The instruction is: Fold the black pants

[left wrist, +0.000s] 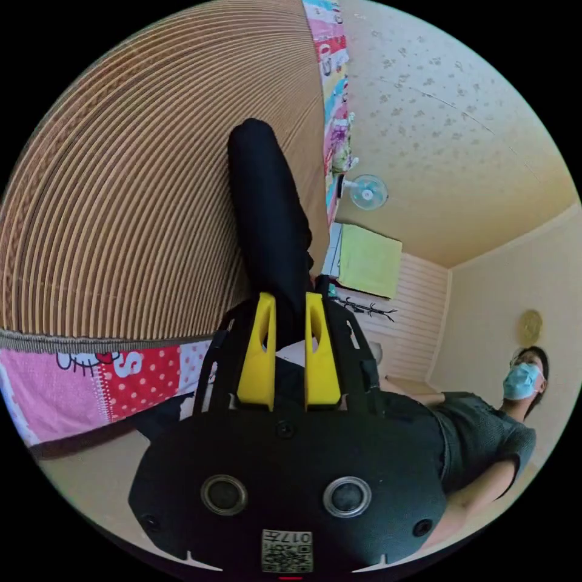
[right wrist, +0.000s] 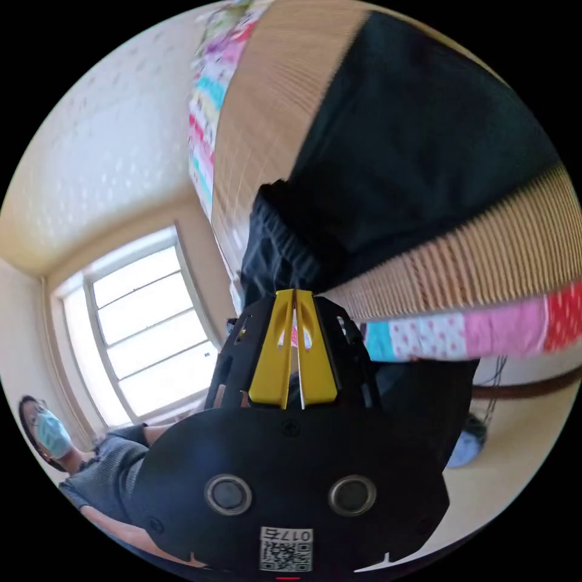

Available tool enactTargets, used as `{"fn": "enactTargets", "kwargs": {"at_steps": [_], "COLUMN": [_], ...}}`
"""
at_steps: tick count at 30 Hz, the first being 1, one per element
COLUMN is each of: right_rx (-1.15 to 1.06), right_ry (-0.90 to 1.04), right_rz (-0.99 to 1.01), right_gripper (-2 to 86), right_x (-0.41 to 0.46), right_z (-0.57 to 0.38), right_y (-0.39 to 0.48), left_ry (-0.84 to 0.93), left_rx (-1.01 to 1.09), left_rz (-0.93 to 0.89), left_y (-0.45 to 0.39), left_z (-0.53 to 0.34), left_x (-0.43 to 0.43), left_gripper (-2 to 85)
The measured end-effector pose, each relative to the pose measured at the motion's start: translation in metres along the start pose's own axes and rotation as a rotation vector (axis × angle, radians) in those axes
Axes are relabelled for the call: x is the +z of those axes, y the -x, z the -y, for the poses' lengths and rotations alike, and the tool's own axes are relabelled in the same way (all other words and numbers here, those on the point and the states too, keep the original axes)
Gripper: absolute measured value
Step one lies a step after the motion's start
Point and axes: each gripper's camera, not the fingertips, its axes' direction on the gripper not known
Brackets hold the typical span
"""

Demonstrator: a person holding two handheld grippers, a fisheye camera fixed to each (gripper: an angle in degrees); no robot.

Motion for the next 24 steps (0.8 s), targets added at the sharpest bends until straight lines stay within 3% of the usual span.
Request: {"fn": "enactTargets", "kwargs": {"at_steps": [5, 7, 11, 16, 20, 21, 24], "right_rx": [-0.165, -0.126, -0.041, -0.033, 0.090, 0.156, 0.398], "right_ry": [0.175, 0.334, 0.384, 0.216, -0.089, -0.192, -0.350], "right_rz": [-0.132, 0.018, 0.306, 0.682, 0.691, 0.655, 0.466], "right_gripper": [0.3, 0.3, 0.3, 0.4, 0.4, 0.3, 0.2], "right_x": [0.085, 0.136, 0.157, 0.085, -0.016, -0.052, -0.127], "right_z": [0.054, 0.067, 0.066, 0.061, 0.044, 0.031, -0.016], "right_y": [0.081, 0.088, 0.083, 0.039, -0.023, -0.047, -0.100], "left_ry": [0.072, 0.130, 0.201, 0.396, 0.502, 0.583, 0.750], "left_rx": [0.223, 0.314, 0.424, 0.627, 0.648, 0.668, 0.706], "left_rz": [0.071, 0.132, 0.368, 0.530, 0.546, 0.560, 0.604], "left_y": [-0.070, -0.108, -0.150, -0.172, -0.153, -0.146, -0.125], "left_z": [0.011, 0.018, 0.027, 0.043, 0.057, 0.058, 0.057], "left_x": [0.017, 0.040, 0.093, 0.217, 0.300, 0.325, 0.363], "left_gripper": [7.3, 7.1, 7.1, 8.2, 6.5, 3.8, 6.4]}}
